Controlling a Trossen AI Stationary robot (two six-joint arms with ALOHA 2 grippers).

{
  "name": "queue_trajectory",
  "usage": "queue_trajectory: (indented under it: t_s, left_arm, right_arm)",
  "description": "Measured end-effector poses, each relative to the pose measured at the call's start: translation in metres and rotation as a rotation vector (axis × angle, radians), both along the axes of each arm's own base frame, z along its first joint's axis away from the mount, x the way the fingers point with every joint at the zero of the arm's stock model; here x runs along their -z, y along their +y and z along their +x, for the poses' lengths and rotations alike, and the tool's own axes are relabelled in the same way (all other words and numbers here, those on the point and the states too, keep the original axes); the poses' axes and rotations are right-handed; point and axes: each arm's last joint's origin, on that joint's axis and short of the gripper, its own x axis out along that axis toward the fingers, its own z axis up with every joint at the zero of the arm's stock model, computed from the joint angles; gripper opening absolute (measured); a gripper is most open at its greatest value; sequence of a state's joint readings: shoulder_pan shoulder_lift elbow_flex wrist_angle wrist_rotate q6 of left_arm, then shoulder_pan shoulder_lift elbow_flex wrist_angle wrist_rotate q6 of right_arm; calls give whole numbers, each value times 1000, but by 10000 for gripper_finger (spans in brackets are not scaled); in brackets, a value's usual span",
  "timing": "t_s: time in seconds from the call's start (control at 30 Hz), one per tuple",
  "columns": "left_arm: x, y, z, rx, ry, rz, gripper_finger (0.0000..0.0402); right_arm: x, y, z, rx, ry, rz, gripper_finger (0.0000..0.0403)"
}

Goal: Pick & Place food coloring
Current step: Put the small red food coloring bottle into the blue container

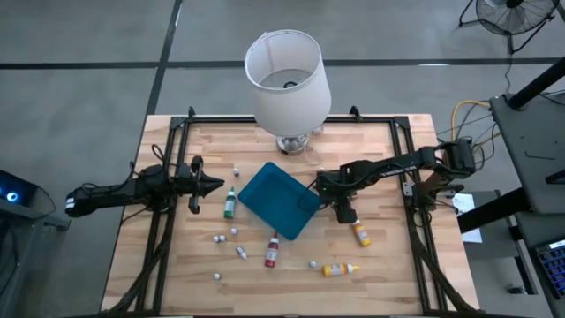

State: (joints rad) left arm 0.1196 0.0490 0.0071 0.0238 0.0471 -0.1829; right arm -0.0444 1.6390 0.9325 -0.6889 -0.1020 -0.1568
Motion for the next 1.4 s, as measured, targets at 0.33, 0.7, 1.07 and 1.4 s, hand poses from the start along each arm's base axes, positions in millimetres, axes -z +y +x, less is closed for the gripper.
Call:
queue_trajectory:
  t_s: [0.33, 0.7, 1.07, 1.4]
  left_arm:
    - [0, 0, 0, 0, 0, 0, 0]
    - [0, 0, 0, 0, 0, 0, 0]
    - [0, 0, 0, 0, 0, 0, 0]
    - [0, 0, 0, 0, -1, 0, 0]
  right_arm:
    - [-11, 0, -3, 3, -27, 0, 49]
    - [-96, 0, 9, 47, -148, 10, 62]
    - [-133, 0, 44, -13, -209, 5, 60]
    - [-126, 12, 83, -128, -194, -12, 59]
